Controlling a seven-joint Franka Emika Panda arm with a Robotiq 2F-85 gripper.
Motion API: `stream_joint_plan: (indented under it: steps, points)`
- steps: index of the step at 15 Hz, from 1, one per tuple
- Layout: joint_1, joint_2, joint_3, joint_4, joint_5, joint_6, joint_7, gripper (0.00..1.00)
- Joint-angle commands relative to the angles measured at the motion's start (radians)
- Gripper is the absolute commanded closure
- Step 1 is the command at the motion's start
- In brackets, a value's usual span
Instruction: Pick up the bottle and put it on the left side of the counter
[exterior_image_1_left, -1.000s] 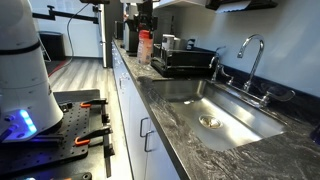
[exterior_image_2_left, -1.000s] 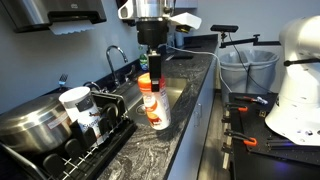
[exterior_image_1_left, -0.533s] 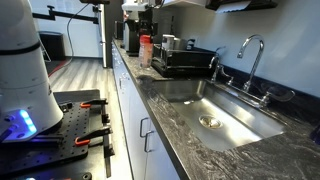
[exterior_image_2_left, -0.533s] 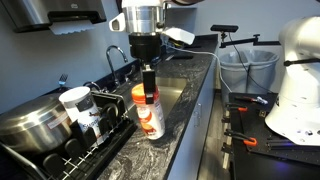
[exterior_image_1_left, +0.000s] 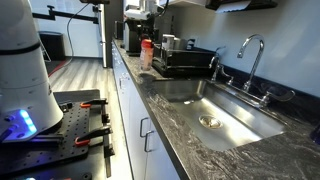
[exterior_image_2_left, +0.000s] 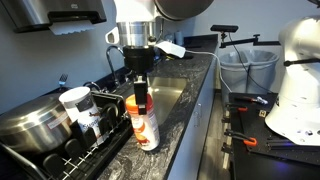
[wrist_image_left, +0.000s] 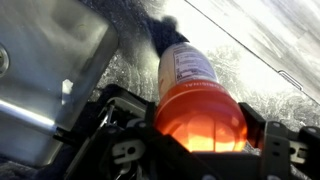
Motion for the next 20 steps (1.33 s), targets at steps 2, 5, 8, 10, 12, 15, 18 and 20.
stream_joint_plan:
  steps: [2, 5, 8, 10, 12, 15, 18, 20]
  points:
    - [0.000, 0.049, 0.004, 0.034, 0.000, 0.005, -0.004, 0.44]
    - [-0.001, 0.064, 0.005, 0.043, -0.009, 0.000, -0.001, 0.44]
    - [-0.001, 0.075, 0.006, 0.050, -0.026, -0.006, 0.004, 0.44]
    - [0.000, 0.080, 0.007, 0.053, -0.032, -0.007, 0.005, 0.44]
    - [-0.001, 0.086, 0.007, 0.058, -0.037, -0.009, 0.006, 0.44]
    - [-0.002, 0.093, 0.007, 0.066, -0.042, -0.013, 0.006, 0.44]
    - [-0.001, 0.099, 0.007, 0.072, -0.047, -0.017, 0.007, 0.38]
    - [-0.001, 0.101, 0.008, 0.076, -0.045, -0.018, 0.006, 0.08]
